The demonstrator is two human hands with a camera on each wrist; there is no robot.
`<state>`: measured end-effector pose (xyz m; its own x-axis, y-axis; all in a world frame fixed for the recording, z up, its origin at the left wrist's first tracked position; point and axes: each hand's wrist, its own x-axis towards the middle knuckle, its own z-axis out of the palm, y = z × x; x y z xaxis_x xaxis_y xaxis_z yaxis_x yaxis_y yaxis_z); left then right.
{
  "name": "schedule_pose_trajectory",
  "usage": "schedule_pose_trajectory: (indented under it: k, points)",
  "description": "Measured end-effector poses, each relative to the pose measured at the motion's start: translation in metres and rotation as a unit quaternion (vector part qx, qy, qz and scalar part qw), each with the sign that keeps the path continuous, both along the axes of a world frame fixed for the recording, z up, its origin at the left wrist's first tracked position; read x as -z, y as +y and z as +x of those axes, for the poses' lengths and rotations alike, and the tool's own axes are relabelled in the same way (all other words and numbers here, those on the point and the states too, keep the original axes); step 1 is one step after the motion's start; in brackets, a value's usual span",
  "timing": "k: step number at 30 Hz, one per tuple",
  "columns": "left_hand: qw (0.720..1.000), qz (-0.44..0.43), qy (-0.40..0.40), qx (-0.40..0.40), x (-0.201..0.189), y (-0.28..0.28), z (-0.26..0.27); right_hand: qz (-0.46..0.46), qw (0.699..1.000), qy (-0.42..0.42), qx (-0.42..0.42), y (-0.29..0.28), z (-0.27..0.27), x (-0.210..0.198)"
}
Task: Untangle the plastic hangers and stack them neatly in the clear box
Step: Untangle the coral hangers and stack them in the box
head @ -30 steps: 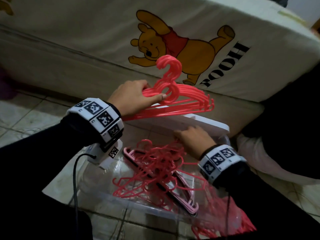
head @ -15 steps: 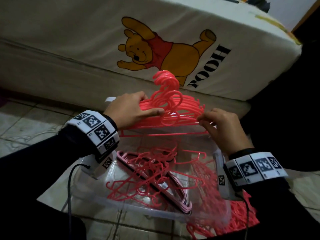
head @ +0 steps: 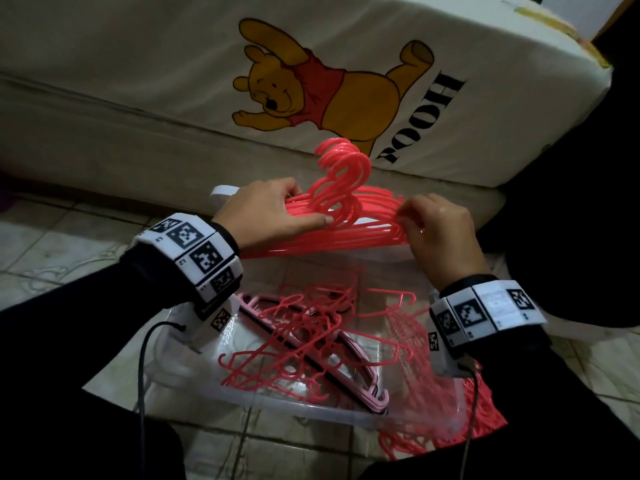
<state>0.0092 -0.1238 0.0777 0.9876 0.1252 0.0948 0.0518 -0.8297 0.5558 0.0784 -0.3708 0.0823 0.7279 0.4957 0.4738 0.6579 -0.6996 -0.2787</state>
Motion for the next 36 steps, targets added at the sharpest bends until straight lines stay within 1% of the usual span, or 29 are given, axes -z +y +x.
schedule_pose_trajectory:
  k: [2,4,6,7,8,9,10,12,14,15,17,20,22,26,28,30,32,34,36]
  points:
    - [1.0,-0.01,0.002,0.0,-0.001,0.002,-0.001,0.02,1.0,0.009,0.013,0.001,-0.001,-0.001]
    - [1.0,-0.008,0.006,-0.003,-0.003,0.005,-0.001,0.001,1.0,-0.017,0.012,0.003,-0.005,0.001]
    - [1.0,-0.001,0.004,-0.018,-0.005,0.009,-0.001,-0.051,0.998,-0.029,-0.023,0.008,-0.012,0.006]
    - [1.0,-0.001,0.001,-0.028,-0.006,0.011,-0.001,-0.09,0.995,-0.006,-0.05,0.012,-0.017,0.011]
    - [0.999,-0.003,-0.003,-0.037,-0.006,0.012,0.0,-0.15,0.985,0.031,-0.076,0.018,-0.022,0.019]
    - [0.999,-0.005,-0.009,-0.045,-0.007,0.014,0.0,-0.222,0.967,0.068,-0.104,0.024,-0.028,0.028]
    - [0.999,-0.006,-0.014,-0.051,-0.007,0.014,0.0,-0.29,0.943,0.095,-0.134,0.031,-0.034,0.04]
    - [0.998,-0.008,-0.02,-0.059,-0.008,0.015,0.002,-0.39,0.891,0.129,-0.193,0.043,-0.047,0.065]
    - [0.998,-0.011,-0.023,-0.058,-0.008,0.015,0.003,-0.45,0.851,0.136,-0.235,0.053,-0.06,0.086]
    - [0.998,-0.013,-0.023,-0.058,-0.007,0.014,0.003,-0.464,0.839,0.135,-0.251,0.056,-0.064,0.095]
    - [0.998,-0.014,-0.022,-0.055,-0.006,0.014,0.003,-0.483,0.825,0.135,-0.261,0.06,-0.069,0.107]
    - [0.999,-0.013,-0.023,-0.048,-0.005,0.015,0.003,-0.5,0.819,0.142,-0.245,0.058,-0.065,0.115]
    - [0.998,-0.011,-0.028,-0.047,-0.005,0.016,0.003,-0.5,0.823,0.152,-0.224,0.053,-0.058,0.115]
    - [0.998,-0.011,-0.031,-0.054,-0.006,0.019,0.003,-0.49,0.843,0.173,-0.139,0.038,-0.048,0.117]
    - [0.998,-0.011,-0.032,-0.057,-0.007,0.02,0.003,-0.503,0.837,0.188,-0.107,0.032,-0.047,0.122]
    - [0.998,-0.014,-0.031,-0.058,-0.007,0.019,0.003,-0.535,0.817,0.189,-0.101,0.026,-0.046,0.126]
    - [0.998,-0.014,-0.027,-0.059,-0.008,0.018,0.003,-0.551,0.809,0.177,-0.105,0.023,-0.044,0.127]
    - [0.998,-0.013,-0.022,-0.059,-0.008,0.018,0.003,-0.543,0.815,0.17,-0.11,0.023,-0.041,0.126]
    - [0.998,-0.01,-0.02,-0.061,-0.008,0.018,0.003,-0.522,0.829,0.173,-0.105,0.025,-0.037,0.121]
